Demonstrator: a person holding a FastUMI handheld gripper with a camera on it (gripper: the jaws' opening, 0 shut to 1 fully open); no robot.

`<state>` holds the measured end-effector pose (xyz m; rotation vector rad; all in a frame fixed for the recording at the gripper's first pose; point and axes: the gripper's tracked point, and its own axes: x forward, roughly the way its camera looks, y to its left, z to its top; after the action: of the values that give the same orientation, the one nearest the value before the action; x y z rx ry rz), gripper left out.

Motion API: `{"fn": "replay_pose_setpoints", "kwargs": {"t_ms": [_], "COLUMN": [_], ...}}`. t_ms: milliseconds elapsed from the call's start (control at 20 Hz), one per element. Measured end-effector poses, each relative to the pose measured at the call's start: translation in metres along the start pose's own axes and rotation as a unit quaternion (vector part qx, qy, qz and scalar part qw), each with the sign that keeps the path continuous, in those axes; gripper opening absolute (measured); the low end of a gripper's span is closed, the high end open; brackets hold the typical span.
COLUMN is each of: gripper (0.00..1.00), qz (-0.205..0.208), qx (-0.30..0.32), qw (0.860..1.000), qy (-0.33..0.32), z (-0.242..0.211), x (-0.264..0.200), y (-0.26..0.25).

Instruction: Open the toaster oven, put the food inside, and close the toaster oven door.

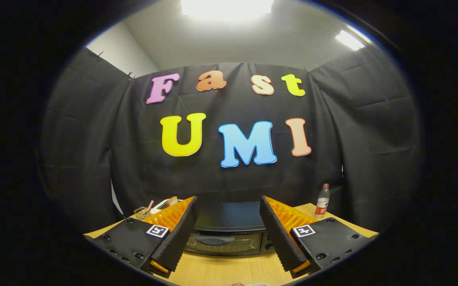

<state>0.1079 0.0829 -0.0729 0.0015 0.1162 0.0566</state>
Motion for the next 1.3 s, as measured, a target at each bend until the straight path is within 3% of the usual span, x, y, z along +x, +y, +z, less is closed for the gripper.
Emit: {"fn": "replay_pose_setpoints", "kwargs": {"t_ms": [500, 750, 1300], "gripper": [0.98, 0.98, 0.98], "qz": [0.012, -0.003, -0.013], "qx": [-0.011, -0.019, -0.019], "qw": [0.997, 0.994, 0.987], "qy": [0.072, 0.110, 0.162], "z": [-0.076, -0.113, -0.165], "x": [0.068, 0.091, 0.107], "y": [0.031, 0.026, 0.025]}}
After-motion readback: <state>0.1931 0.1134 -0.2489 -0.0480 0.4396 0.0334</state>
